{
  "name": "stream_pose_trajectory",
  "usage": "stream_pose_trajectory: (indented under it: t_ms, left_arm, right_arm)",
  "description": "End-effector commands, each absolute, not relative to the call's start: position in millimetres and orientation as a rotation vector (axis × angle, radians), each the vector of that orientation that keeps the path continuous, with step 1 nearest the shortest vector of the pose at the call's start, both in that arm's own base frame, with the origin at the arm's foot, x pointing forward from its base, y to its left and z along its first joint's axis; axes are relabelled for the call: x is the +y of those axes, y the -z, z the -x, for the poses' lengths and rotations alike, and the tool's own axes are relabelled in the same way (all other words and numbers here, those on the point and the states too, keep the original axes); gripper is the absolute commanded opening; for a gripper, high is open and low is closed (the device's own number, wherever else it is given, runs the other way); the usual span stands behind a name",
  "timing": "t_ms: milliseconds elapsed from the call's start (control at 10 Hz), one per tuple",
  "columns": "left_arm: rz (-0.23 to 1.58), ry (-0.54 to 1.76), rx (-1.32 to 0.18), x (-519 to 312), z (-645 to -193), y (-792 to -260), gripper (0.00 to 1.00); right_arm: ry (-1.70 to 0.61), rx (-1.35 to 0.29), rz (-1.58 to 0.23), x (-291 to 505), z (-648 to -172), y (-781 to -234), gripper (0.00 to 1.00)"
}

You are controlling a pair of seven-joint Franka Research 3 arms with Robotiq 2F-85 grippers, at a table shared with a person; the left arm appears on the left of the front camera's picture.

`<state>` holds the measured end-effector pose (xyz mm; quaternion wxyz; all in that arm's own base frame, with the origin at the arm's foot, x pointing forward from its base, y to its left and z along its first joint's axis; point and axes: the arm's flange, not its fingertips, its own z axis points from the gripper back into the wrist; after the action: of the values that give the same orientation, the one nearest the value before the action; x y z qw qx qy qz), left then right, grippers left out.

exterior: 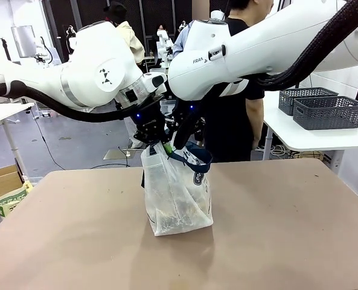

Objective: Transfer purchased items from the store into the shopping bag.
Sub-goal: Move the Reusable shopping bag to the right side of the table.

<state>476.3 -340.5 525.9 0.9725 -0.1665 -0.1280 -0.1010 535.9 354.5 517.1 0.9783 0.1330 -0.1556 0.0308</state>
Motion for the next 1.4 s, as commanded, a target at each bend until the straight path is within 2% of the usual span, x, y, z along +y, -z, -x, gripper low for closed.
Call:
stream_pose_trajectory:
  t_ms: [0, 100, 200, 300, 700, 800, 1300]
  left_arm:
    - [0.313, 0.196, -0.284, -339.7, -475.5, -529.9, 0.00]
    - [0.283, 0.190, -0.307, -340.0, -474.0, -531.0, 0.00]
    - [0.336, 0.204, -0.259, -340.5, -476.4, -525.9, 0.00]
    - [0.336, 0.204, -0.259, -340.5, -476.4, -525.9, 0.00]
    - [0.336, 0.204, -0.259, -340.5, -476.4, -525.9, 0.00]
    - [0.336, 0.204, -0.259, -340.5, -476.4, -525.9, 0.00]
    - [0.336, 0.204, -0.259, -340.5, -476.4, -525.9, 0.00]
  right_arm:
    - [-0.057, -0.317, -0.270, 352.5, -537.3, -517.9, 0.00]
    - [-0.057, -0.317, -0.270, 352.5, -537.3, -517.9, 0.00]
    - [-0.057, -0.317, -0.270, 352.5, -537.3, -517.9, 0.00]
    - [-0.062, -0.314, -0.268, 354.6, -535.9, -517.2, 0.10]
    - [-0.008, -0.363, -0.367, 320.9, -533.1, -513.8, 0.88]
    - [-0.011, -0.380, -0.404, 313.4, -531.4, -515.0, 1.00]
    - [0.011, -0.458, -0.495, 258.5, -502.3, -532.4, 1.00]
